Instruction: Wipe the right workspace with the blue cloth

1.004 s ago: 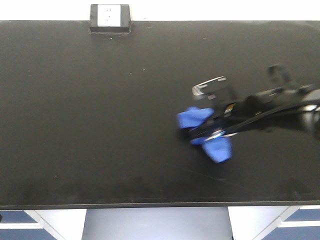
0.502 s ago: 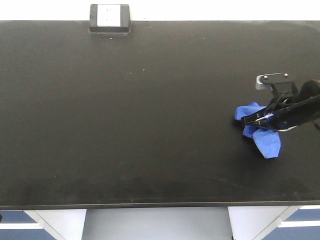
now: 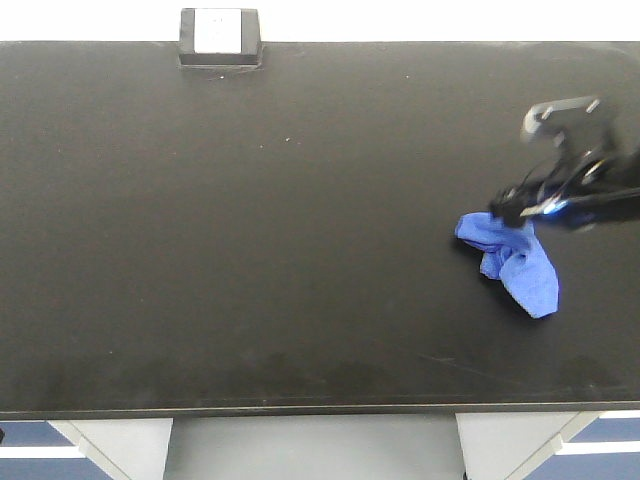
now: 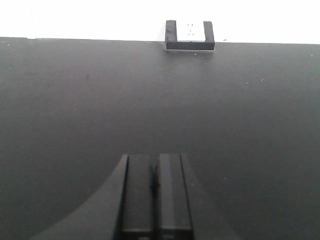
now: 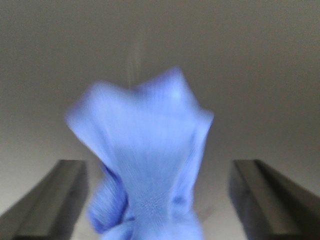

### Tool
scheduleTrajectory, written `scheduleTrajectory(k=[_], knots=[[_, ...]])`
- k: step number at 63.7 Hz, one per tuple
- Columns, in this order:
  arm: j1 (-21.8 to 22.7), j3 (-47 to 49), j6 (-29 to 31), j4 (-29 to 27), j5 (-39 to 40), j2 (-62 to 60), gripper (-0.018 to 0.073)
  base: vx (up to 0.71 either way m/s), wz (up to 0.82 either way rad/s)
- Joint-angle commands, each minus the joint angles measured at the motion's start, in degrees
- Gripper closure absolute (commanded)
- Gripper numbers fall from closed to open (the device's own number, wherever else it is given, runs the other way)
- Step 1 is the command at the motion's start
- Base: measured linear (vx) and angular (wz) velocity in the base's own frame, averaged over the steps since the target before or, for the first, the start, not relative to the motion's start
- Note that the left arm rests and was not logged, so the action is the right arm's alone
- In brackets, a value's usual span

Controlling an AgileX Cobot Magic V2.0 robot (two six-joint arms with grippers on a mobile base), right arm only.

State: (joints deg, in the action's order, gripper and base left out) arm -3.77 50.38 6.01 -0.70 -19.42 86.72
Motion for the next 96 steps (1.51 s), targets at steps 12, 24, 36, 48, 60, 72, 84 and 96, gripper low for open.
scheduleTrajectory(k=[12,24,36,48,60,72,84,96], knots=[[0.12,1.6,0.82,0.2,-3.88,-22.18,-0.0027,0.0,0.0],[0.12,0.83,0.82,-0.06,-10.01,-38.94,0.0069,0.0,0.0],[0.19,-6.26,0.82,-1.08,-9.28,-54.35,0.0203,0.0,0.0],[0.19,-13.51,0.23,-2.59,-5.2,-61.45,0.0511,0.0,0.0],[0.19,-15.28,-0.89,-2.76,-2.8,-61.64,0.0569,0.0,0.0],[0.19,-15.28,-0.52,-2.59,-2.86,-61.64,0.0567,0.0,0.0],[0.19,-15.28,-0.52,-2.59,-2.86,-61.64,0.0567,0.0,0.0],[0.19,-15.28,-0.52,-2.59,-2.87,-61.64,0.0567,0.0,0.0]])
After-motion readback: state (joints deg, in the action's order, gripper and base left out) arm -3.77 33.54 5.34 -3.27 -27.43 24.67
